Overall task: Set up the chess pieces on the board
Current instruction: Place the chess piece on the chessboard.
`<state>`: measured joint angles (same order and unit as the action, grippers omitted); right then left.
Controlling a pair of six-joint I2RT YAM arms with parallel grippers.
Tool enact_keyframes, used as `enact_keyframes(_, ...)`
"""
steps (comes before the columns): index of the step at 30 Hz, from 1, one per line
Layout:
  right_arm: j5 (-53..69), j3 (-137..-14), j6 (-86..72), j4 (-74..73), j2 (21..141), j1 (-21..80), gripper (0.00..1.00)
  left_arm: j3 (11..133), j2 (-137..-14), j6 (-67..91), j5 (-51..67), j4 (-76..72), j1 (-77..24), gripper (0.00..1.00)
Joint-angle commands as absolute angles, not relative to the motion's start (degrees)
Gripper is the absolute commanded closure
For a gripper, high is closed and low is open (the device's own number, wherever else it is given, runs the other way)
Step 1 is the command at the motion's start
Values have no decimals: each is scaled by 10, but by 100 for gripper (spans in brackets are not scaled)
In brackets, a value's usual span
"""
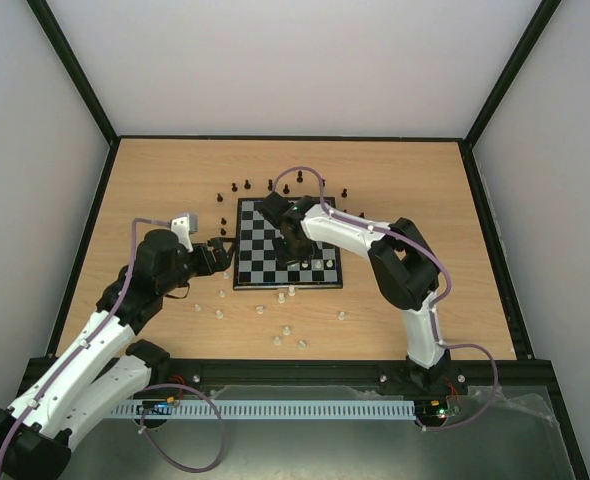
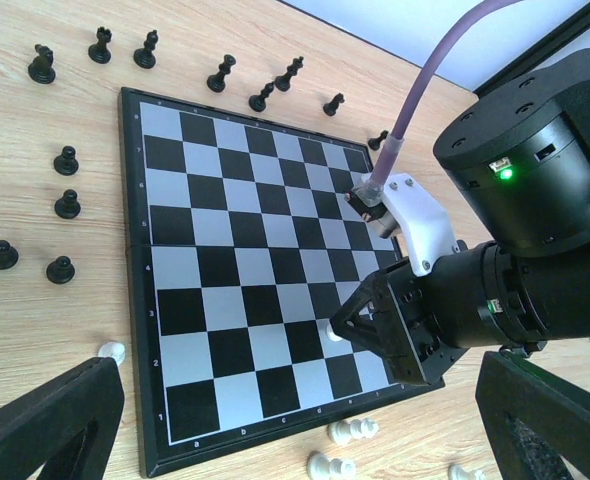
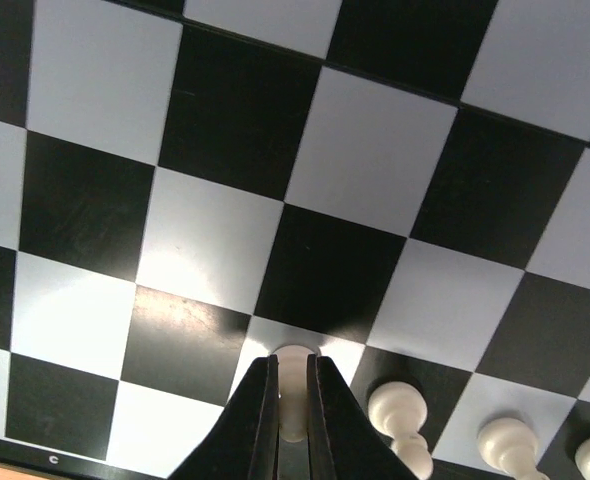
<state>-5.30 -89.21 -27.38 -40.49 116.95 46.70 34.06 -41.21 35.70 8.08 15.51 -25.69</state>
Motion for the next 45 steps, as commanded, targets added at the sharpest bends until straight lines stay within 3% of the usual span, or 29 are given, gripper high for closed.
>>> enact_keyframes(1,-64,-921,-276,-447,1189,473,95,349,-405,348,76,164,-255,1)
enact_keyframes(45,-61,-877,-273,-437,1172,481,88,330,-414,354,76,145,-255,0)
